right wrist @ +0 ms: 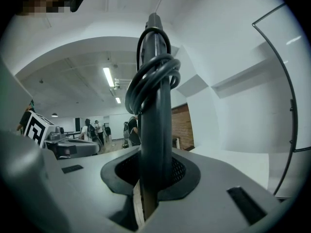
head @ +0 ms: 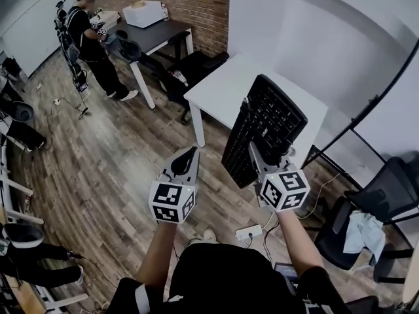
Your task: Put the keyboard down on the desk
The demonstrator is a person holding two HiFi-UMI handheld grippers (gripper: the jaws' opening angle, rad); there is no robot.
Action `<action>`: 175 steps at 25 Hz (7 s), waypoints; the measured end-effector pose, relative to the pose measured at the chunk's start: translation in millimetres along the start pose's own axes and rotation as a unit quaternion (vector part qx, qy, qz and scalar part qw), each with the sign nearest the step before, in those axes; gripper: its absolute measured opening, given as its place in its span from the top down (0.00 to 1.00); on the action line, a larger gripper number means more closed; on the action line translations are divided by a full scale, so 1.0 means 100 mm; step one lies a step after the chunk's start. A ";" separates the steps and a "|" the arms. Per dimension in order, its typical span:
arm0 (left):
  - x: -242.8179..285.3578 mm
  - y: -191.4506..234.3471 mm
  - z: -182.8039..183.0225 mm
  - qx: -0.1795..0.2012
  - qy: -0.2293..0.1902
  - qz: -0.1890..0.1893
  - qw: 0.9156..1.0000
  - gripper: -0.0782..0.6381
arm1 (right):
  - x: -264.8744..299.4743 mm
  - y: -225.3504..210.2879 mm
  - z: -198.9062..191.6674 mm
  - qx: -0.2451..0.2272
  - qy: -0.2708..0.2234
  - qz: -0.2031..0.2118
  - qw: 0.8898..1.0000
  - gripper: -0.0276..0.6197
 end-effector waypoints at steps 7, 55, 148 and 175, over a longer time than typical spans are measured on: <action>-0.05 0.59 -0.07 -0.005 0.004 0.009 1.000 0.87 | 0.59 0.32 -0.05 -0.009 0.011 0.018 1.000 0.81; 2.11 1.98 0.00 0.002 0.026 0.064 0.998 0.87 | 3.20 -0.86 0.18 0.028 0.010 0.075 0.997 0.81; 4.44 2.89 -1.88 0.002 0.184 -0.274 0.944 0.87 | 4.54 -2.35 -1.66 0.410 -0.045 -0.313 0.855 0.80; 4.05 2.57 -2.66 0.349 0.185 -0.331 0.857 0.56 | 4.31 -2.37 -2.77 0.582 -0.110 -0.377 0.713 0.80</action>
Point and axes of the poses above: the fingertips, and each gripper's own axes: x forward along the fingers, y to its left, z out of its top, the point moved 3 cm from there along -x, backward along the fingers, and after that the axes turned 3 degrees about -y, right-handed, at the moved point
